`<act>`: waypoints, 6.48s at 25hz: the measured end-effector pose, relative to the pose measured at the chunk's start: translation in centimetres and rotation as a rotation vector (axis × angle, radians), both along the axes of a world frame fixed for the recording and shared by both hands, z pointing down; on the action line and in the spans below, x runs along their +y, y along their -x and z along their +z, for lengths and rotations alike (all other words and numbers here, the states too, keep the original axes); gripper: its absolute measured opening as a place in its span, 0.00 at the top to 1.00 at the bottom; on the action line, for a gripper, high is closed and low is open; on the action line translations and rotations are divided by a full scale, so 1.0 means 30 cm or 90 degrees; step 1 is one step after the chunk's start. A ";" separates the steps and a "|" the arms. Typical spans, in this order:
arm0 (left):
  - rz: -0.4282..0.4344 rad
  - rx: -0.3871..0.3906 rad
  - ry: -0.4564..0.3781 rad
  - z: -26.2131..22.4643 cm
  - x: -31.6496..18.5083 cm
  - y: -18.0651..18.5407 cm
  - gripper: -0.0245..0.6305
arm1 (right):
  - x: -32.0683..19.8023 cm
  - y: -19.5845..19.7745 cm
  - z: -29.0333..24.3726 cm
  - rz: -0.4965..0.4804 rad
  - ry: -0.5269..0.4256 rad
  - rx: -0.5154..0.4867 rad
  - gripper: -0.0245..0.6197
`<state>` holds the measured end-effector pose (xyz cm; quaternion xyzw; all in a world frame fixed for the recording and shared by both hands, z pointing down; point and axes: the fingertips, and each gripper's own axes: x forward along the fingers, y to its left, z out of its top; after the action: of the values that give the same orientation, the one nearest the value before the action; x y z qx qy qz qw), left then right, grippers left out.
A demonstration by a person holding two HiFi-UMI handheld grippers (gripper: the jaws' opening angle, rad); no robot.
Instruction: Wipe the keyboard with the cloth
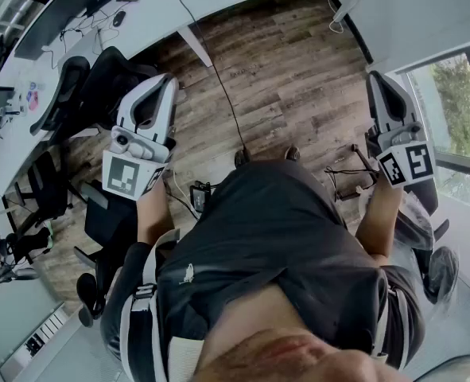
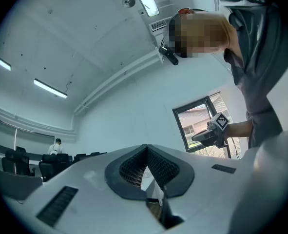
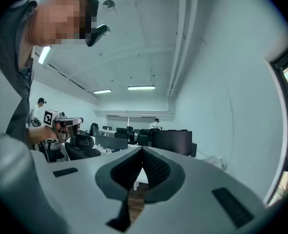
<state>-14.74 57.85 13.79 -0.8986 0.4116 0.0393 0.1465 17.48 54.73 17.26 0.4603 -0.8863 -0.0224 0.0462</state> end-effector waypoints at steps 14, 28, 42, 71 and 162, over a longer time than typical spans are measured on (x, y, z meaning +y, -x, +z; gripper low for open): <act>0.005 0.005 0.011 0.022 -0.040 -0.069 0.96 | -0.033 -0.027 0.027 -0.006 0.003 0.003 0.95; -0.016 0.004 -0.004 0.069 -0.239 -0.516 0.96 | -0.215 -0.126 0.102 -0.079 -0.005 0.013 0.95; 0.028 0.011 0.001 0.113 -0.492 -0.546 0.96 | -0.453 -0.049 0.134 -0.072 0.009 0.017 0.95; 0.039 0.028 0.072 0.186 -1.041 -0.535 0.96 | -1.019 -0.016 0.150 -0.099 0.030 -0.012 0.95; -0.111 0.057 0.290 0.603 -2.387 -0.346 0.96 | -3.131 0.094 1.200 -0.068 0.356 0.219 0.67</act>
<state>-4.37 -13.76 31.88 -0.8668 0.4921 -0.0274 -0.0757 14.64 -39.19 53.25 0.3718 -0.8604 0.1418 0.3184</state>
